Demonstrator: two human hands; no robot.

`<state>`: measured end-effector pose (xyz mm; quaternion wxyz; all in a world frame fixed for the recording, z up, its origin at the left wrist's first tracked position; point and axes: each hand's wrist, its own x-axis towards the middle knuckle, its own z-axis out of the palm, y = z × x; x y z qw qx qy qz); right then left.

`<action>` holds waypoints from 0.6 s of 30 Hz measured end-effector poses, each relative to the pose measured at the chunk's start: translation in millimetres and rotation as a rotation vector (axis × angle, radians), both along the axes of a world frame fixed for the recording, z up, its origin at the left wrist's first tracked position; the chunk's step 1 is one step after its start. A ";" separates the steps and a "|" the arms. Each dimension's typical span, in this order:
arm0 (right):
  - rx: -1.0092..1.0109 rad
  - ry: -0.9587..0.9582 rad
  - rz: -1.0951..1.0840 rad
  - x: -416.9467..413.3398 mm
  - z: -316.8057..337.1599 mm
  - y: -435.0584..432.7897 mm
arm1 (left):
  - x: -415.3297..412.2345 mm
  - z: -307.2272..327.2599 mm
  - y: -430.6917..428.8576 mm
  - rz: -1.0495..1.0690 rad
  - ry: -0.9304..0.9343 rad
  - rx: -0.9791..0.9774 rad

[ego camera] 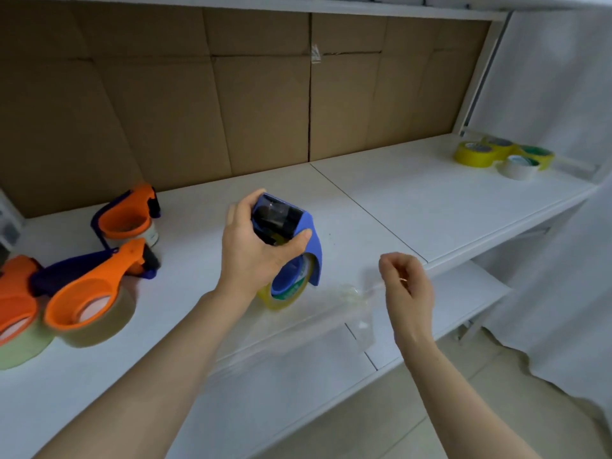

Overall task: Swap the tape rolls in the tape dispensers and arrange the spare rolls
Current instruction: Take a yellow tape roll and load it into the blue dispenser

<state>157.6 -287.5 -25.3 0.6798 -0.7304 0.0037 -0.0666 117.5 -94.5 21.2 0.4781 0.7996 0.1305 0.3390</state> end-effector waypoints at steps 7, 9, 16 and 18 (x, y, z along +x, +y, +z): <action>-0.035 -0.090 0.574 -2.9 89.4 53.5 | -5.8 -2.9 -8.3 0.013 0.087 0.118; -0.214 -0.160 0.600 -1.9 92.6 62.8 | -5.2 -1.3 -9.5 0.008 0.096 0.104; -0.635 -0.475 0.496 10.7 104.5 64.8 | 5.0 3.0 -12.9 0.033 0.154 0.137; -0.804 -0.521 0.476 16.9 111.7 68.0 | 9.6 5.6 -16.8 0.036 0.175 0.158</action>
